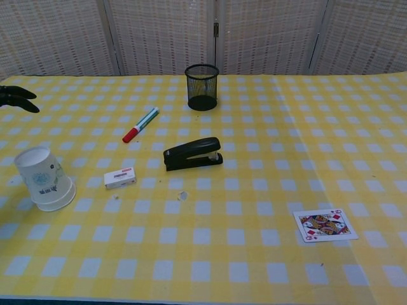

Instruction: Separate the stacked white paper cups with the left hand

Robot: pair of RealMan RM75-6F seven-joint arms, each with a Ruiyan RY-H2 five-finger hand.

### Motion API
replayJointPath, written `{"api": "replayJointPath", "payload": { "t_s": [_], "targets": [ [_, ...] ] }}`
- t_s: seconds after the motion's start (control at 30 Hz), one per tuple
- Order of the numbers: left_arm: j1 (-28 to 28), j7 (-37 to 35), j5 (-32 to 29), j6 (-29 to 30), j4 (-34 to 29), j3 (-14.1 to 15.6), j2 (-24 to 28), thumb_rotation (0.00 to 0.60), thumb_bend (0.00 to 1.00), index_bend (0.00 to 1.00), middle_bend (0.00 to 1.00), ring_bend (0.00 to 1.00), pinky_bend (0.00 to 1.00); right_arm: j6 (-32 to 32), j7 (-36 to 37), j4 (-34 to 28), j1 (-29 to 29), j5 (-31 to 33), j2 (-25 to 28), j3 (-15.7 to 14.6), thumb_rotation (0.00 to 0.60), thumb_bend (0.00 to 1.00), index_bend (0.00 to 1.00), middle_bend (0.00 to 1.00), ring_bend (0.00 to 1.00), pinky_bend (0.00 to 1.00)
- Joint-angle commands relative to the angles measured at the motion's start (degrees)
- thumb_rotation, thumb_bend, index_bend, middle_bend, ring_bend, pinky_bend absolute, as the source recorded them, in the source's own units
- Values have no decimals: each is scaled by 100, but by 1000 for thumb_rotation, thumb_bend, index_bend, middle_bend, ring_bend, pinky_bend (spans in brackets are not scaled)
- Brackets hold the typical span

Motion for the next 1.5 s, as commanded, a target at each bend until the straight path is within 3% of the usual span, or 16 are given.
{"api": "replayJointPath", "payload": {
  "t_s": [0.03, 0.53, 1.5],
  "targets": [
    [-196, 48, -179, -273, 1, -33, -23, 600, 303, 163, 51, 47, 10, -3, 10, 8, 2, -4, 4, -1, 600, 456, 0, 0, 0, 0],
    [-701, 286, -876, -978, 43, -42, -129, 600, 388, 216, 63, 55, 30, -30, 82, 61, -4, 21, -7, -19, 600, 455, 0, 0, 0, 0],
    [-835, 311, -1035, -791, 371, 153, -434, 600, 389, 286, 94, 71, 49, -81, 85, 41, 2, 82, -3, -21, 600, 455, 0, 0, 0, 0]
  ]
}}
